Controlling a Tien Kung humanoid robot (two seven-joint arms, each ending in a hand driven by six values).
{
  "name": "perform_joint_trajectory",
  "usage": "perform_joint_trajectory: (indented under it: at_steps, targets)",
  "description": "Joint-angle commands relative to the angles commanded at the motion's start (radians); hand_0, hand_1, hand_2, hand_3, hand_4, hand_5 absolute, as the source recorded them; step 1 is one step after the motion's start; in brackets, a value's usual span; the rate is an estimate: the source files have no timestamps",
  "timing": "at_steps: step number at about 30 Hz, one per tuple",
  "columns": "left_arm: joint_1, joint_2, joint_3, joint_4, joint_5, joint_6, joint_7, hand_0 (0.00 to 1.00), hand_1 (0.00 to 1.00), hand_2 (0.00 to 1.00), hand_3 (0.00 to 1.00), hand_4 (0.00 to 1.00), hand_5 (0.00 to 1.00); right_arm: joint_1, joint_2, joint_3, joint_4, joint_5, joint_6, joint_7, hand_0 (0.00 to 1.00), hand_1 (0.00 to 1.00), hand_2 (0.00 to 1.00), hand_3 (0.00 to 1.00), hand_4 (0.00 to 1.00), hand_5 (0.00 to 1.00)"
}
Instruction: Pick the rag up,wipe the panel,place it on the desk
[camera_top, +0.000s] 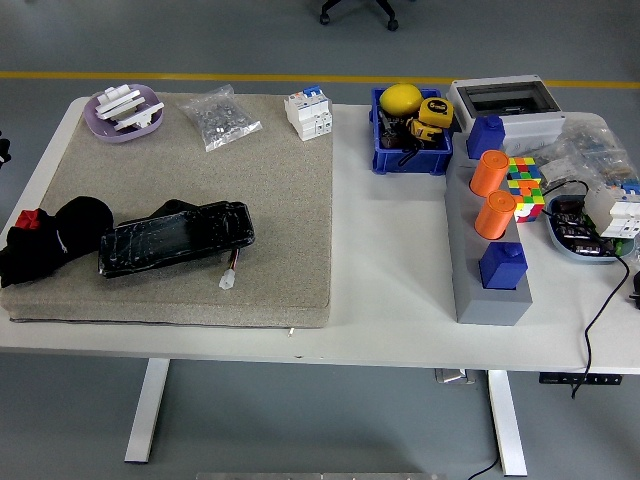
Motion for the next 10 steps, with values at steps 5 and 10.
perform_joint_trajectory:
  at_steps: [5, 10]
  targets:
    - [-0.002, 0.001, 0.004, 0.000, 0.000, -0.001, 0.000, 0.578, 0.636, 0.615, 0.595, 0.777, 0.073, 0.003, 0.000, -0.003, -0.001, 0.002, 0.000, -0.001, 0.756, 0.612, 0.635, 0.612, 0.998, 0.623]
    - [-0.003, -0.001, 0.010, -0.001, 0.001, -0.001, 0.000, 0.578, 0.636, 0.615, 0.595, 0.777, 0.073, 0.006, 0.001, -0.008, -0.002, 0.004, 0.001, -0.002, 0.756, 0.612, 0.635, 0.612, 0.998, 0.623]
